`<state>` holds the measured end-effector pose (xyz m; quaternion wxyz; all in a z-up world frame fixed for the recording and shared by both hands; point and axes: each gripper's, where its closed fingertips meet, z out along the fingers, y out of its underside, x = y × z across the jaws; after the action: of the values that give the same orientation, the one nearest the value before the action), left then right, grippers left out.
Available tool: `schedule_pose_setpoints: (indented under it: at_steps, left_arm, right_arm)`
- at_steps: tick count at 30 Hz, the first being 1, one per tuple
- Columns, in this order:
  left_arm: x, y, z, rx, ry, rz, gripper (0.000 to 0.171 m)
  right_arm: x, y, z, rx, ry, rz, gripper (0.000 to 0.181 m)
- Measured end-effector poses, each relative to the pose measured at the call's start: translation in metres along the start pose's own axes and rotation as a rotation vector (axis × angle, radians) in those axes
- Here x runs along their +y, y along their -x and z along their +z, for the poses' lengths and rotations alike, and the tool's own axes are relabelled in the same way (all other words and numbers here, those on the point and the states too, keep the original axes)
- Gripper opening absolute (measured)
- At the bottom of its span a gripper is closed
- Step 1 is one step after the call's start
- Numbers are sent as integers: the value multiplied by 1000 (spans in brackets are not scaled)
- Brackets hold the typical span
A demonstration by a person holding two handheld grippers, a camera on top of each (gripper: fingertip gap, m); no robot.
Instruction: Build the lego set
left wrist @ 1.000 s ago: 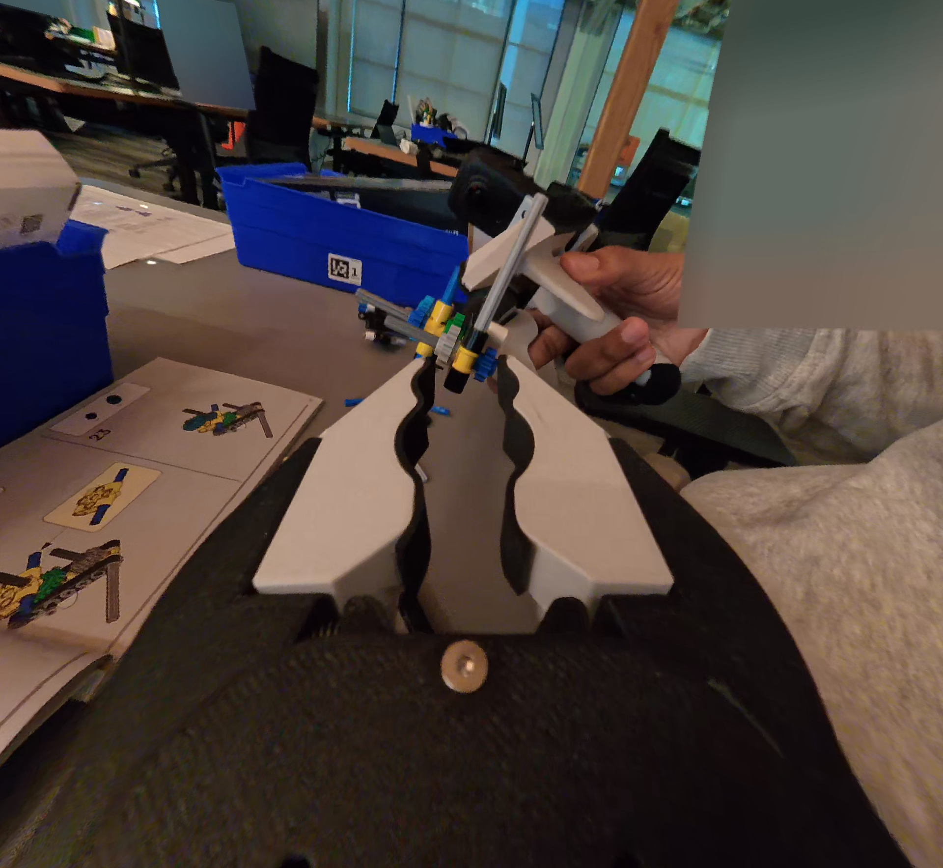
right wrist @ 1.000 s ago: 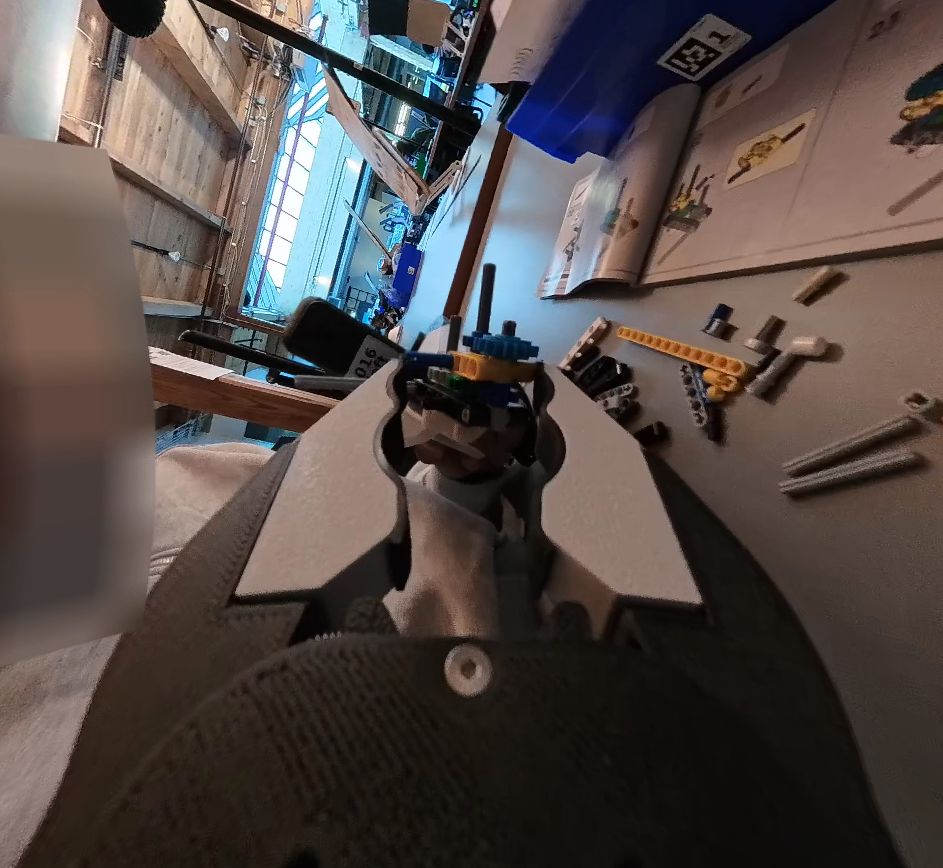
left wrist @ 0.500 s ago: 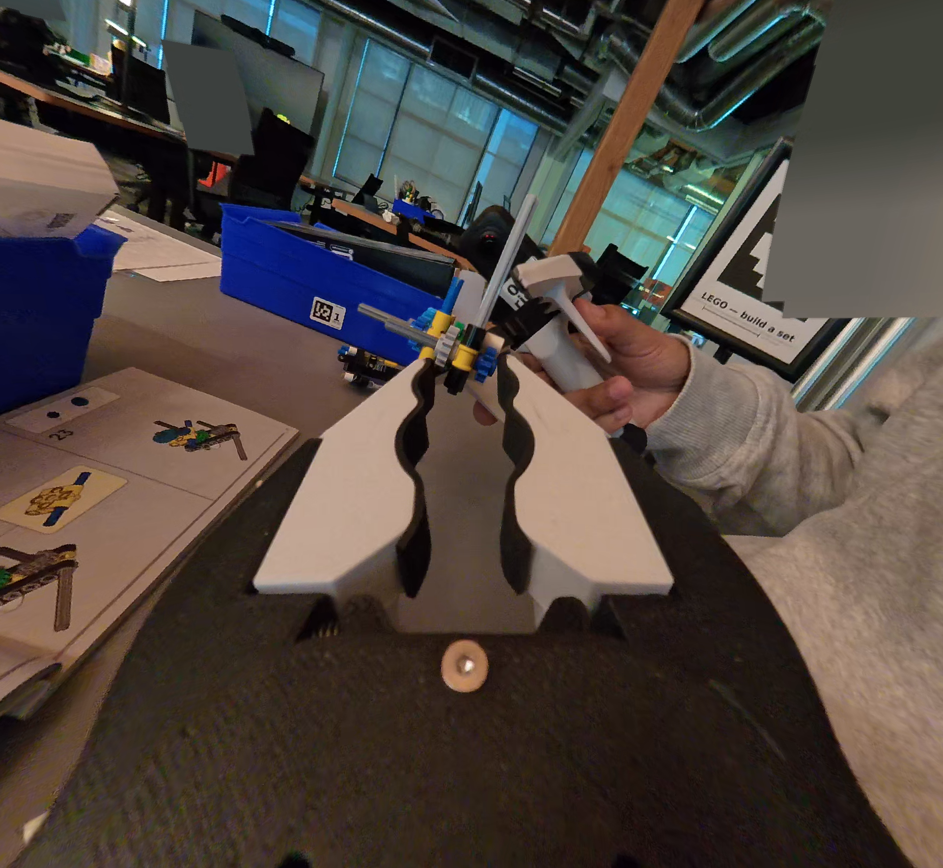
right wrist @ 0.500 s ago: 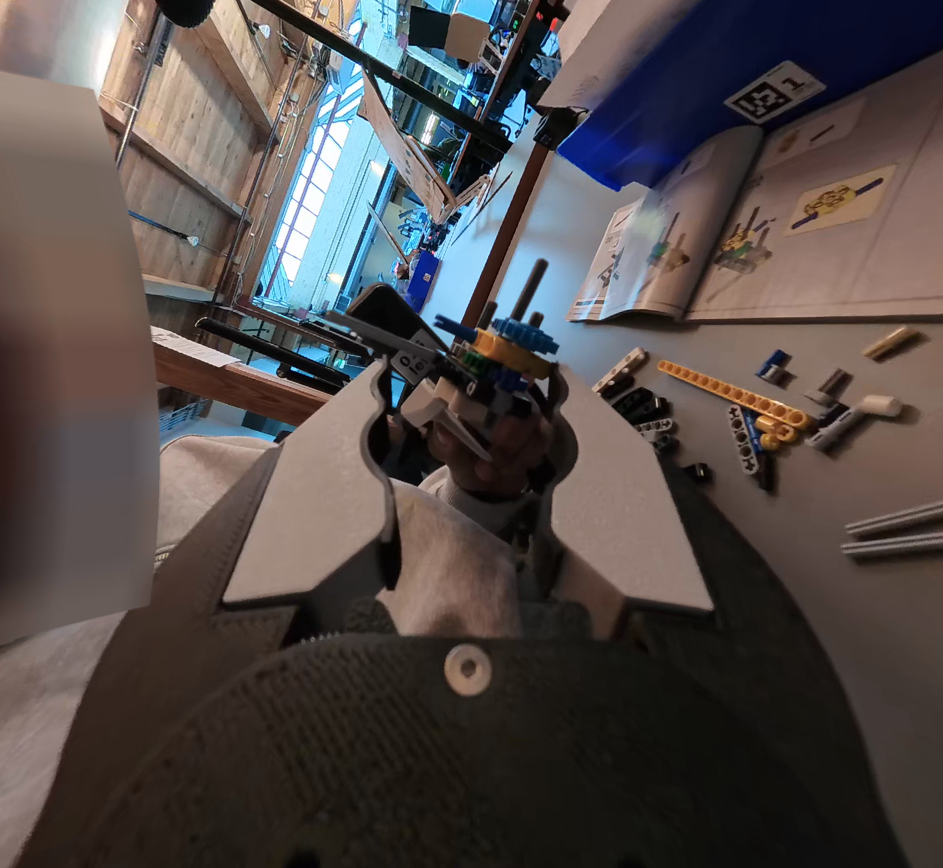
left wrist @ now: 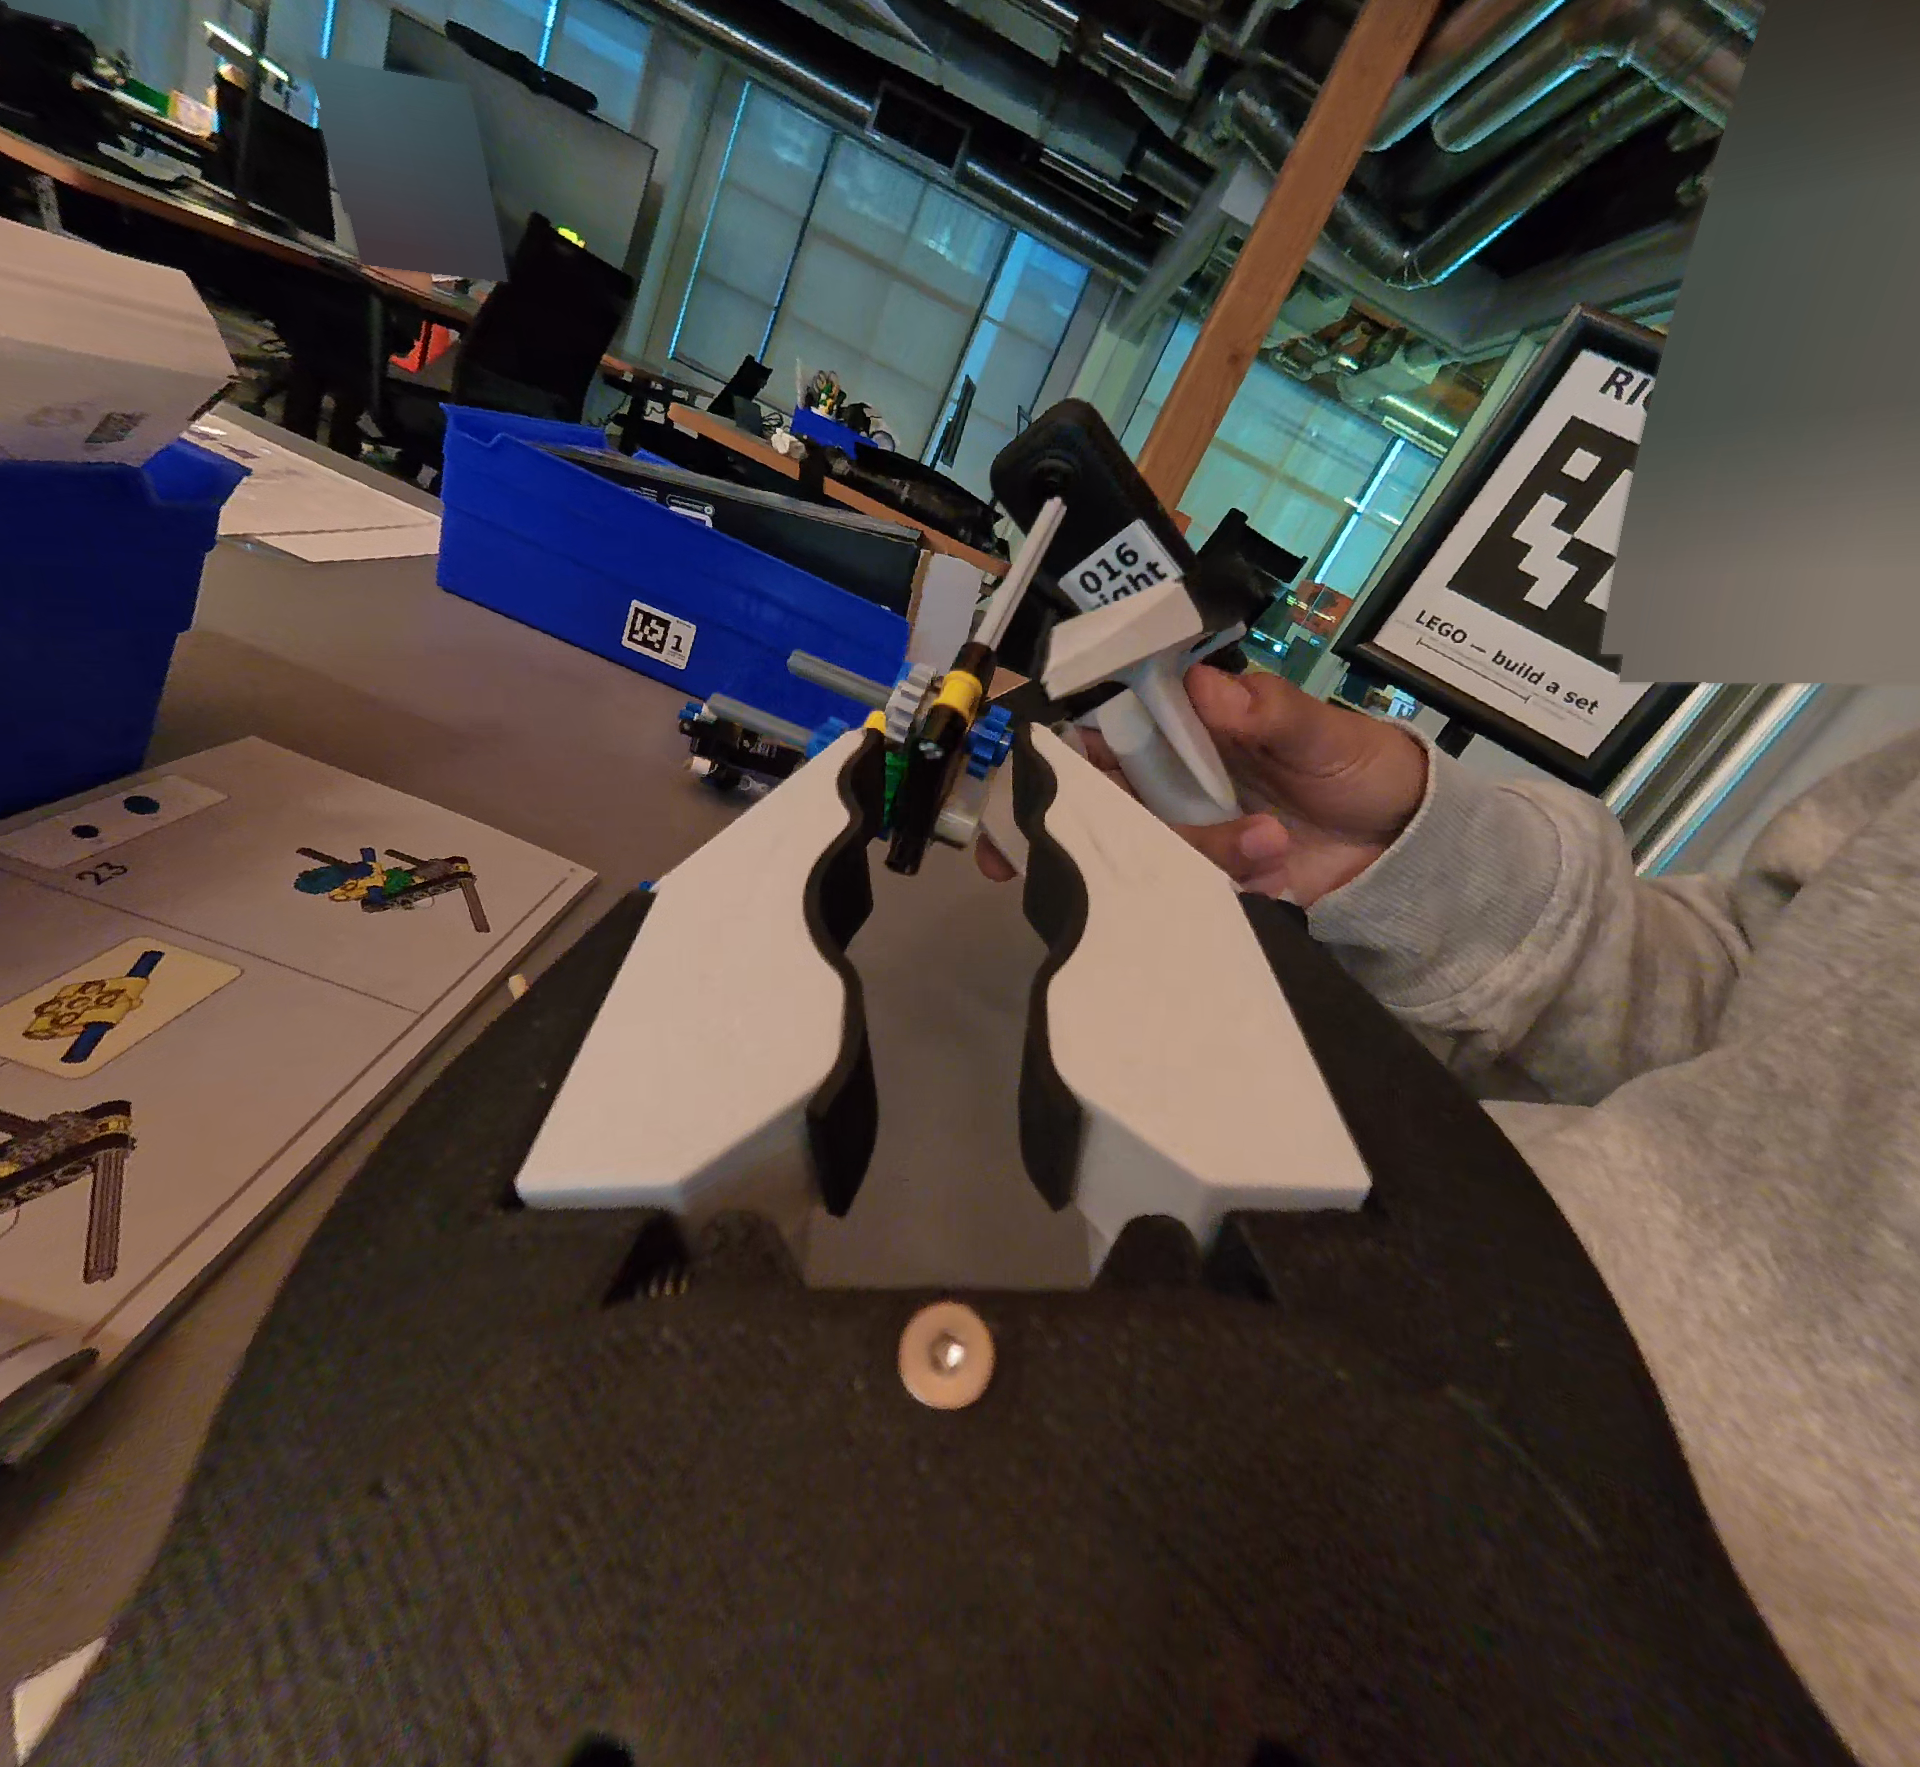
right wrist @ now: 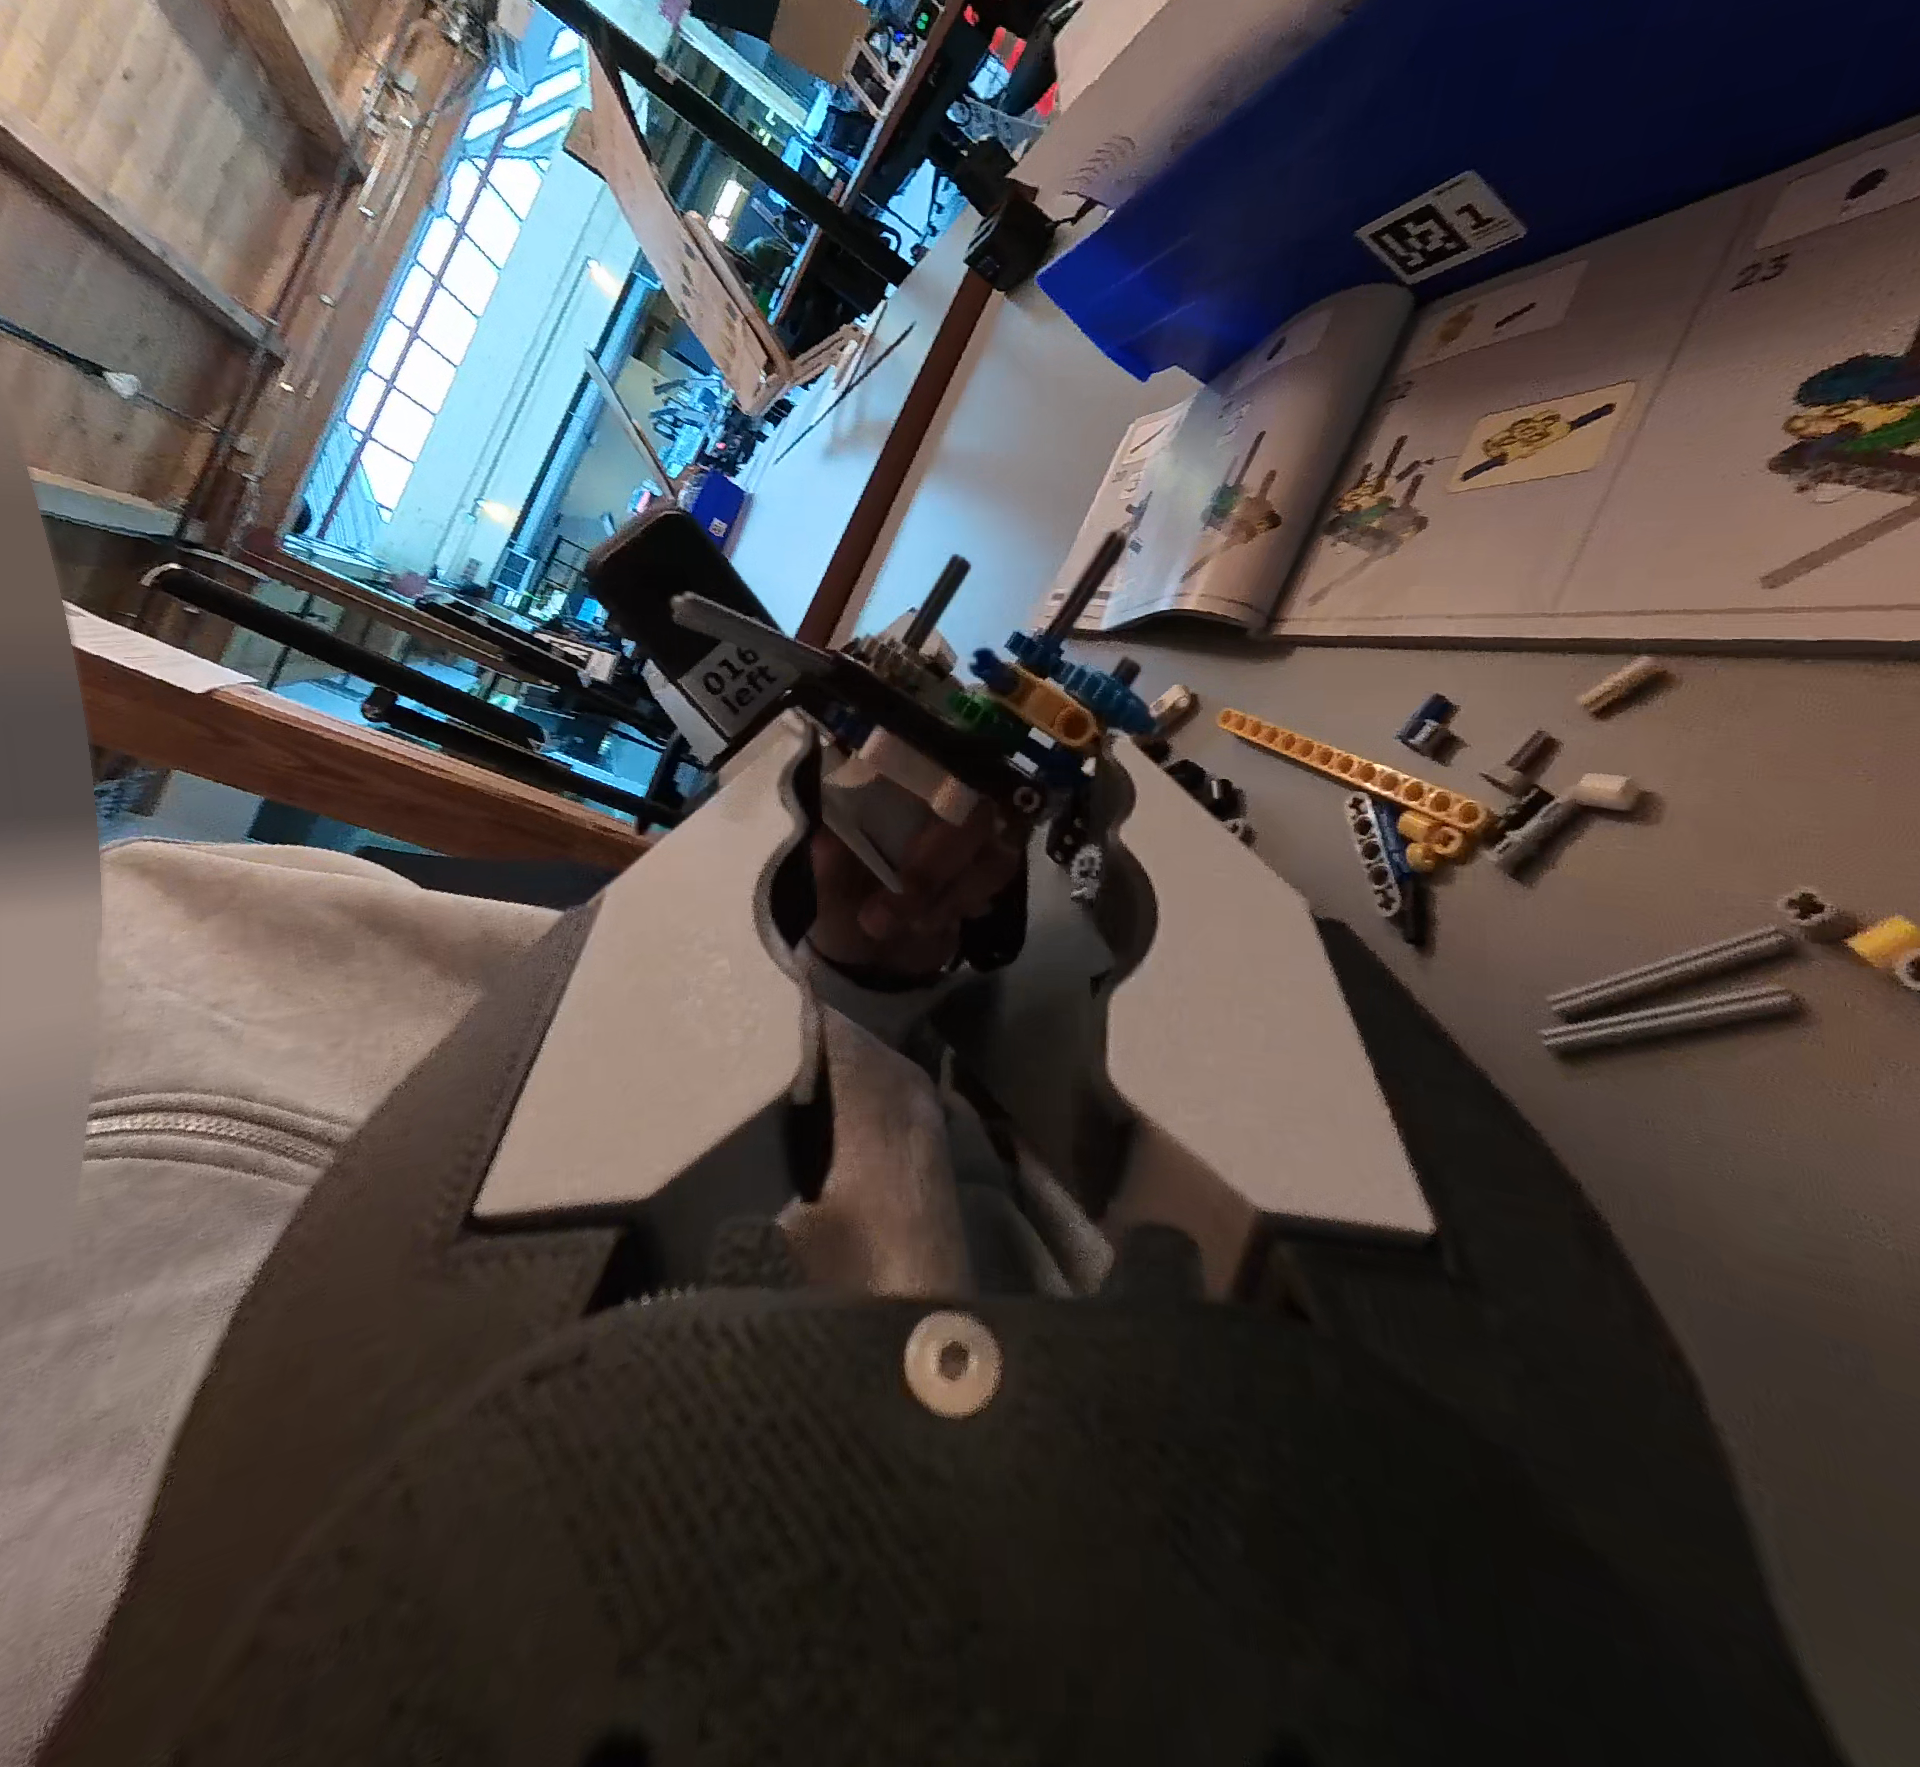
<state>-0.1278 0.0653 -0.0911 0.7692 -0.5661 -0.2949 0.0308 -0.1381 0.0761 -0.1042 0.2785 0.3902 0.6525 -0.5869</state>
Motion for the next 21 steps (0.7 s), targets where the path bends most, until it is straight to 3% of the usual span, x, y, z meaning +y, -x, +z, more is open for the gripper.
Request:
schedule_pose_setpoints:
  at_steps: [10,21]
  left_arm:
    - [4,1,2,5,17,-19,21]
    - [8,4,3,1,36,-40,21]
  right_arm:
    - [7,-9,-2,24,9,-22,42]
    - [9,-14,0,65,23,-51,44]
